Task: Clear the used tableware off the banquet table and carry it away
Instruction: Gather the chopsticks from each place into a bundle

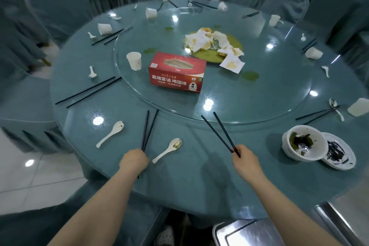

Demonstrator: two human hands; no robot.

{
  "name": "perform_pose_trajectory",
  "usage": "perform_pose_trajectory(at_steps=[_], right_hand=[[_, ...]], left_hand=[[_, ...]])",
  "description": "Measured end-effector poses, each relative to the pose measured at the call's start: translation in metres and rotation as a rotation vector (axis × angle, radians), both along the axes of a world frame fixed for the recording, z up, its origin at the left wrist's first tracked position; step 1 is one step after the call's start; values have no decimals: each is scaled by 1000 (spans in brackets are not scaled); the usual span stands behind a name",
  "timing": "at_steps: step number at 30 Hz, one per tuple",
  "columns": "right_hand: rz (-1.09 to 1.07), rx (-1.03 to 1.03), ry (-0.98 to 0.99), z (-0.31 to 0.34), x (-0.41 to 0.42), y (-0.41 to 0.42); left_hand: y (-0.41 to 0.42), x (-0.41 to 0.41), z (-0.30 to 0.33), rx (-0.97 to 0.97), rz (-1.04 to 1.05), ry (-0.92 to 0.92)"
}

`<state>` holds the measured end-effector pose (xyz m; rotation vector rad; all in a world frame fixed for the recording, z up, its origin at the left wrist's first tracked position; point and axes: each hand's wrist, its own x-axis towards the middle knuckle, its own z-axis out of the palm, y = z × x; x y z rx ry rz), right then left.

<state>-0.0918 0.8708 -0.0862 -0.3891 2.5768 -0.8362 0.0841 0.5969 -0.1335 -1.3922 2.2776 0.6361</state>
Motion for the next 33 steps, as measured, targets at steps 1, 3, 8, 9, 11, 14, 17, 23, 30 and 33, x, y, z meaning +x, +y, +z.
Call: perform_pose_trajectory(at_steps=[1, 3, 8, 9, 11, 14, 17, 23, 30, 33], right_hand=[[18, -2, 7, 2, -2, -1], [45, -29, 5, 5, -5, -3], [54, -210, -120, 10, 2, -36], [54, -242, -168, 13, 7, -48], [52, -322, -299, 22, 20, -74], [104, -449, -484, 43, 45, -111], [203, -549, -626, 65, 72, -143], [340, -636, -770, 98, 127, -194], [335, -779, -774, 120, 203, -242], [314, -911, -909, 127, 236, -260]], left_hand=[[2, 3, 4, 11, 28, 13], [9, 11, 14, 25, 64, 55], [26, 31, 47, 47, 90, 297], [30, 33, 56, 45, 93, 341], [39, 38, 78, 50, 94, 403], [49, 49, 110, 65, 68, 459], [58, 63, 135, 56, 13, 489], [65, 104, 162, 60, -26, 467], [40, 168, 171, -58, 186, 631], [21, 195, 171, -25, 260, 746]])
